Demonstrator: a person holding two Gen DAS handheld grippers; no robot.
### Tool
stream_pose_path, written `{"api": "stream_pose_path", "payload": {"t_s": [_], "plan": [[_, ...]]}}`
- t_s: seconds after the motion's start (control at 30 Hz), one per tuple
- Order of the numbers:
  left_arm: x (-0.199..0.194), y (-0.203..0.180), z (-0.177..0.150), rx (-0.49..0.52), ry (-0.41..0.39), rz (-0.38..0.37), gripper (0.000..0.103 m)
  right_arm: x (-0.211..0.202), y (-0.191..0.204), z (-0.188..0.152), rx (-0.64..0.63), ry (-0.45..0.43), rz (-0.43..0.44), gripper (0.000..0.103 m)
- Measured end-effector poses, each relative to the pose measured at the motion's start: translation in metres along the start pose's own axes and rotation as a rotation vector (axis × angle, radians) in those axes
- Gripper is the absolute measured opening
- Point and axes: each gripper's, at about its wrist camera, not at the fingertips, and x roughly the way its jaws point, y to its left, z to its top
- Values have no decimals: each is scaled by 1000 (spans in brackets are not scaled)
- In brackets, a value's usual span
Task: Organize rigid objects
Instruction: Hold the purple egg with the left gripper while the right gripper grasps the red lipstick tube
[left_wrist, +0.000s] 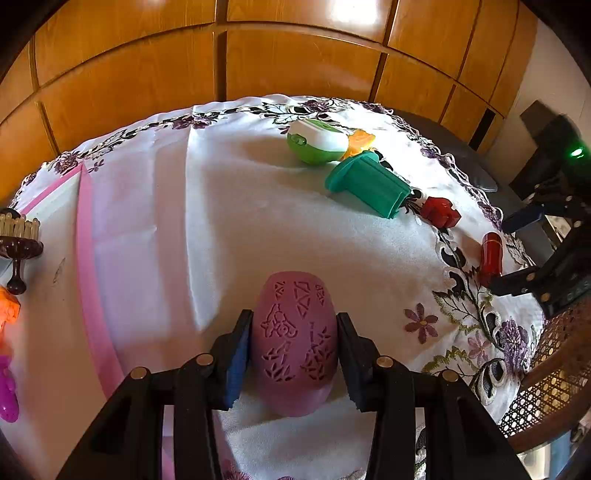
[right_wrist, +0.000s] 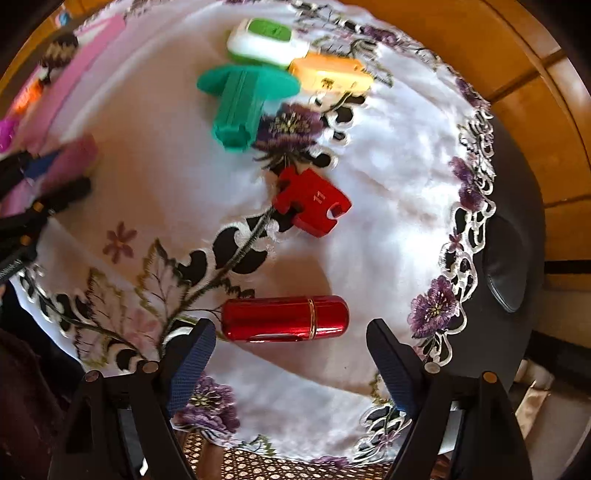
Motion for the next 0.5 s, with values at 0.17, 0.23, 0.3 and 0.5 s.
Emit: {"api": "stream_pose_path", "payload": {"t_s": [0.17, 0.23, 0.3, 0.5], "plan": [[0, -1, -1, 4, -5, 4, 44, -3, -7, 0, 21, -61, 14, 71], [0, -1, -1, 6, -8, 5, 44, -4, -8, 0, 13, -87, -9, 38], [-1, 0, -1, 3, -11, 5, 44, 0, -6, -1, 19, -65, -48, 23], [-1, 1, -1, 9, -11, 3, 44, -7, -15, -1, 89, -88, 16, 46]]}}
